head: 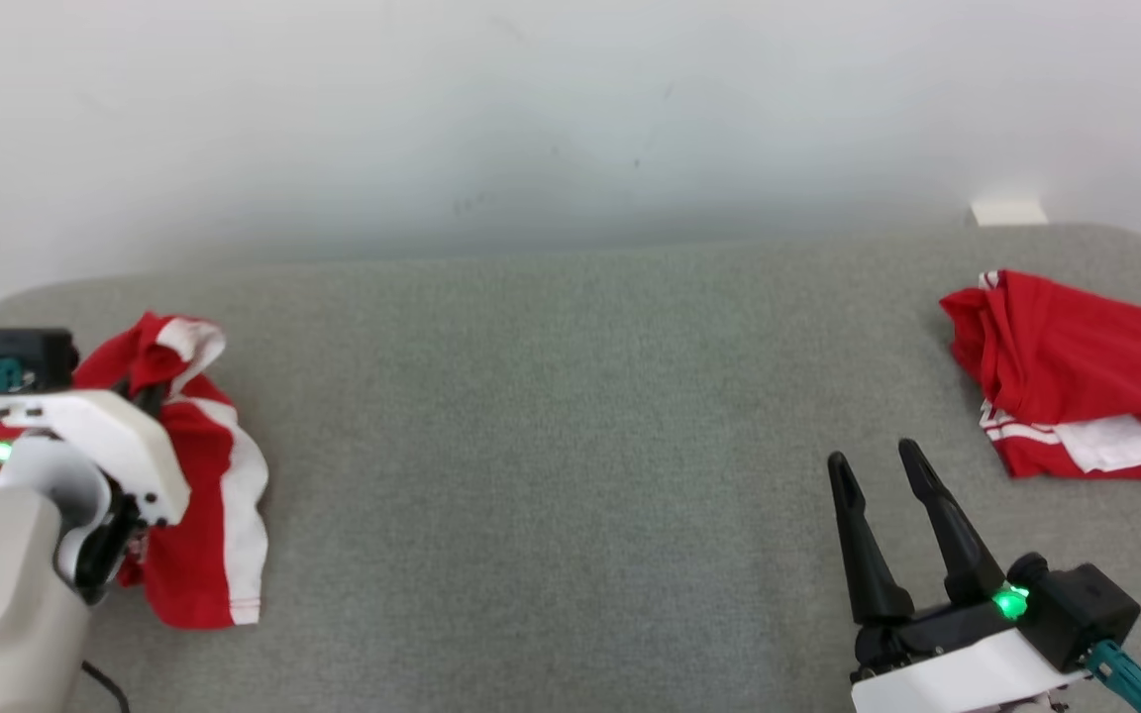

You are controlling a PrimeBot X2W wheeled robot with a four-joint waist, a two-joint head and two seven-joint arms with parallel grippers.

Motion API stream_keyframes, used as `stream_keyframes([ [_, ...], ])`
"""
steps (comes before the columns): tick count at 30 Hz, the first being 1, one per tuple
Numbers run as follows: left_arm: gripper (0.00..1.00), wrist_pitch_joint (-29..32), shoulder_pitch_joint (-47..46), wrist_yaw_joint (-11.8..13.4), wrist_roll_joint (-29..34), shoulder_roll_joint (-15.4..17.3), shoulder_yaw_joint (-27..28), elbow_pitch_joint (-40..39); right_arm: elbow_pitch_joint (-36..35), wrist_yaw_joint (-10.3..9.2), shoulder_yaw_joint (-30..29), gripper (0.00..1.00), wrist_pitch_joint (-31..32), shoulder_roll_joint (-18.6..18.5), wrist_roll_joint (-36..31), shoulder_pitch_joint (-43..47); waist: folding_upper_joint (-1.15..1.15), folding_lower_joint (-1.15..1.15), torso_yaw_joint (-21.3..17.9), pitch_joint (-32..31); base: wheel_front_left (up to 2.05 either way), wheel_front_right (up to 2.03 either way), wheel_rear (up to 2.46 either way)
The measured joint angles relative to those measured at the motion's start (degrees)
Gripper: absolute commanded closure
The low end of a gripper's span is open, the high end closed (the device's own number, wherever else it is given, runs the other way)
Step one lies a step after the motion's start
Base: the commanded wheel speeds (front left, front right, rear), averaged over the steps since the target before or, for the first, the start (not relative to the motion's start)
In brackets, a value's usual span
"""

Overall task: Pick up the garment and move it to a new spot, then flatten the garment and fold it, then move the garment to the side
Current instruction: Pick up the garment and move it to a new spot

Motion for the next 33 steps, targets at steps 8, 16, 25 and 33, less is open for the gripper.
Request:
stream_keyframes([
  [8,1.00,1.64,-0.86,0.00,-1.69,0.87,-5.15,-12.83,-0.43,0.00,-2.75,0.00,0.00,0.01,-0.22,2.81,0.00,-0.01,-0.18,-5.32,0.00,0.00,0.00],
  [16,1.00,3.70,-1.42,0.35,-5.20,-4.09,-6.20,-27.97,-1.11,0.00,-4.56,0.00,0.00,0.00,-0.79,3.00,0.00,0.00,-2.85,-6.88,0.00,0.00,0.00],
  [25,1.00,3.08,3.50,3.69,-14.82,-13.14,-3.86,-39.30,-1.74,0.00,-7.50,0.00,0.00,-0.73,-1.15,3.04,0.00,0.00,-5.33,-7.03,0.00,0.00,0.00],
  [33,1.00,-6.83,17.92,6.49,-14.86,-14.29,-2.24,-29.59,-1.19,0.00,-8.09,0.00,0.00,-1.00,-1.16,3.15,0.00,0.00,-6.17,-5.03,0.00,0.00,0.00],
])
